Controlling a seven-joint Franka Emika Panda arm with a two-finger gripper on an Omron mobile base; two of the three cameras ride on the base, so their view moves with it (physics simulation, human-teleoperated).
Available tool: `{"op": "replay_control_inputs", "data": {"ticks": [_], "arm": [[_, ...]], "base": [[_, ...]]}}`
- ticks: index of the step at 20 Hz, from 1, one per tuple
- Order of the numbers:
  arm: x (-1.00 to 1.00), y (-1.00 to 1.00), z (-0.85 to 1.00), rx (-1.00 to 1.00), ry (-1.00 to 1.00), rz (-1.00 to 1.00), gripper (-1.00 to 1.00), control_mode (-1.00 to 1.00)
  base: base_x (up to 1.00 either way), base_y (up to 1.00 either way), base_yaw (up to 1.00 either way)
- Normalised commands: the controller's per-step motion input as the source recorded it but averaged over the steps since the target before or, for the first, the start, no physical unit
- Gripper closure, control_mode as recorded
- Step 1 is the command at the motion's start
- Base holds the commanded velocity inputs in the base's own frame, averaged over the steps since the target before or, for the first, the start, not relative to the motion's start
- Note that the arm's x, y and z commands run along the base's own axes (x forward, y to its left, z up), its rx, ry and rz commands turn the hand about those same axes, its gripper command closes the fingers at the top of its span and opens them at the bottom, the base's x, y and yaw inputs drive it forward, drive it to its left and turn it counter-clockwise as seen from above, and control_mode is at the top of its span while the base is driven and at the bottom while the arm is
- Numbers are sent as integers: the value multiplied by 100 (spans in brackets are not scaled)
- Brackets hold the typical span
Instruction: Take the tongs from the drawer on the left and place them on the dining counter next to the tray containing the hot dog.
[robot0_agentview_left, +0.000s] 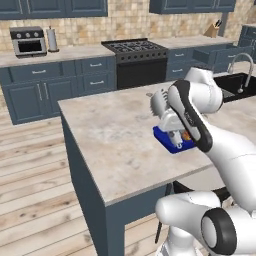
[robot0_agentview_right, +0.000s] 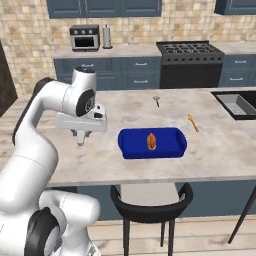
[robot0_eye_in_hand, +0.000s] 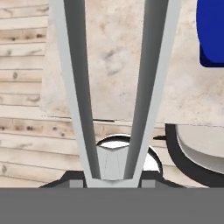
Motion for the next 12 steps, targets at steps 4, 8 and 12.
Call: {"op": "replay_control_inputs", "data": {"ticks": [4, 8, 12], "arm": [[48, 9, -2, -7, 19, 0, 100, -100], [55, 10, -4, -11, 20, -1, 100, -100], [50, 0, -17, -17, 13, -5, 100, -100]], "base": [[0, 0, 0], [0, 0, 0], [0, 0, 0]]}}
